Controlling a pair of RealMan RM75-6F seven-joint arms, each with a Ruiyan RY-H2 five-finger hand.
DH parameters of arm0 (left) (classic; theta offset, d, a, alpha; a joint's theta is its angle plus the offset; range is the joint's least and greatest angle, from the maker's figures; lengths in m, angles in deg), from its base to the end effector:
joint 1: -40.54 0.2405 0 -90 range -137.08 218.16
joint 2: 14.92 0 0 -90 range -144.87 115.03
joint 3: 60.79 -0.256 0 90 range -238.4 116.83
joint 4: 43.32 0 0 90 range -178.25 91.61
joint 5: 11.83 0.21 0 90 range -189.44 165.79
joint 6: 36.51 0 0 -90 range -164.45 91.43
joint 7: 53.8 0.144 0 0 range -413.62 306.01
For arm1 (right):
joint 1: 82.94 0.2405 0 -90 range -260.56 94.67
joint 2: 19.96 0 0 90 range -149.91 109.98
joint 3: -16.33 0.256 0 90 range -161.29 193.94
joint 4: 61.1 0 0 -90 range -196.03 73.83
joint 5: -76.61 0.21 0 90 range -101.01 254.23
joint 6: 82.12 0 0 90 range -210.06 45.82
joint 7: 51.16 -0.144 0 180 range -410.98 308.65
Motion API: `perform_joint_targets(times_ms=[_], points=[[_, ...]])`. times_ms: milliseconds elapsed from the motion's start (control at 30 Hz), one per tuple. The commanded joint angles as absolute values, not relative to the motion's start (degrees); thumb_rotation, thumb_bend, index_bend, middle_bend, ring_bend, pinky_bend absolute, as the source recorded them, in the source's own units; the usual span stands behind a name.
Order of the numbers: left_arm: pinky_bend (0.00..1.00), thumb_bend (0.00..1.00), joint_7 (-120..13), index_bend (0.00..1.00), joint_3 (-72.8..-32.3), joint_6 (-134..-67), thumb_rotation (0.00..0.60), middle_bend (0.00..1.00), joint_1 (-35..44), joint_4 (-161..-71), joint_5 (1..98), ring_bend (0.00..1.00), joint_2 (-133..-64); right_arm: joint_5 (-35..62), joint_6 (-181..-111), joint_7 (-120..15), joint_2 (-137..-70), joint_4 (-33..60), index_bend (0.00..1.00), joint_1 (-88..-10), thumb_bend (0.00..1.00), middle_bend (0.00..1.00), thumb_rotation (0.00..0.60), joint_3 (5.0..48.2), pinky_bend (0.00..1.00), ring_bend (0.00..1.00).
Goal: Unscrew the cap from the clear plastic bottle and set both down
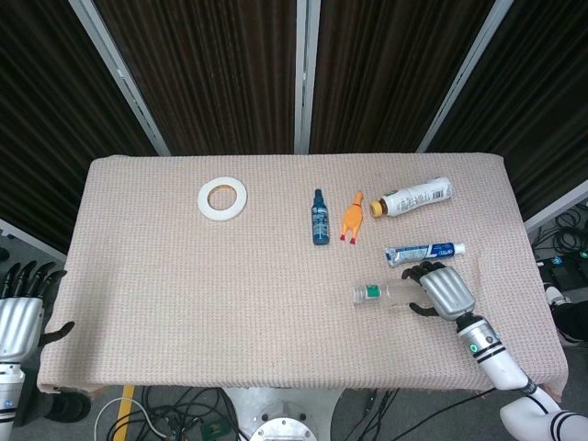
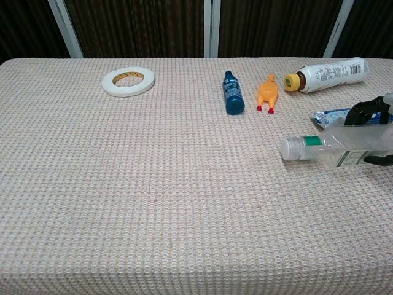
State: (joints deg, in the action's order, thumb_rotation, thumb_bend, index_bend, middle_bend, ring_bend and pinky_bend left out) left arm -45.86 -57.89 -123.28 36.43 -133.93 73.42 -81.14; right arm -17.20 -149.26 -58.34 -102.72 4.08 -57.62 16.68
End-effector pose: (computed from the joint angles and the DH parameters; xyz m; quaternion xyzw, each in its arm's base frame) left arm -0.3161 0.1772 0.1548 -0.6054 -0.3464 -0.3520 0.6241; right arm -0.2931 -0.2868 0.0435 0.7558 -0.3268 0.3589 0.4394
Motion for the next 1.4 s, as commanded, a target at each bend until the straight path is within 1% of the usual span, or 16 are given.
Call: perform_joint_targets(times_ms=[33,167,267,467,600,933,1167,1400], points=[[0.02,0.0,-47.0,0.2,-57.8,-123.3,0.6,0.12,35.9,-134.4,74.4,0.04,-80.5,-19.5,-152.1,-63.7,-103.9,2.9,0.55,-57.0,0.3,0.54,0.6,16.1,0.48,0.37],[0.02,0.0,-48.6,0.21,-57.3,-122.6,0.6,0.13,33.9,-134.8,77.1,0.04,-79.4,-21.4,-153.8,-70.7,-104.6,4.4,0.56,-55.1,0.32,0.55,0.6,16.3,0.5,0.38],[0.02,0.0,-50.5,0.21,-56.3,-121.3,0.6,0.13,31.6,-135.1,78.8,0.04,-79.2,-22.1,-153.2,-73.8,-105.8,5.8,0.56,-53.0,0.33,0.55,0.6,16.9,0.51,0.38],[0.04,0.0,-57.5,0.21,-55.1,-118.0,0.6,0.14,26.1,-136.1,82.6,0.04,-80.2,-22.9,-152.2,-78.1,-108.9,9.3,0.58,-48.6,0.36,0.55,0.6,18.8,0.54,0.41],[0.04,0.0,-60.2,0.21,-54.3,-116.4,0.6,0.14,22.8,-136.3,84.4,0.04,-82.4,-22.3,-150.7,-79.9,-110.8,11.1,0.58,-45.7,0.38,0.55,0.6,20.5,0.55,0.41],[0.04,0.0,-65.1,0.21,-54.1,-116.3,0.6,0.14,17.7,-134.7,88.2,0.04,-88.9,-18.4,-146.4,-79.9,-115.0,11.7,0.59,-40.3,0.41,0.56,0.6,24.4,0.56,0.42],[0.04,0.0,-67.4,0.21,-53.7,-116.7,0.6,0.14,15.2,-133.4,88.7,0.04,-92.9,-16.9,-145.1,-79.1,-116.9,11.1,0.59,-38.3,0.42,0.56,0.6,25.2,0.56,0.42],[0.04,0.0,-67.2,0.2,-53.6,-116.9,0.6,0.14,13.6,-133.0,88.7,0.04,-94.8,-16.4,-145.6,-79.0,-117.8,10.5,0.59,-37.8,0.42,0.56,0.6,24.9,0.57,0.43]])
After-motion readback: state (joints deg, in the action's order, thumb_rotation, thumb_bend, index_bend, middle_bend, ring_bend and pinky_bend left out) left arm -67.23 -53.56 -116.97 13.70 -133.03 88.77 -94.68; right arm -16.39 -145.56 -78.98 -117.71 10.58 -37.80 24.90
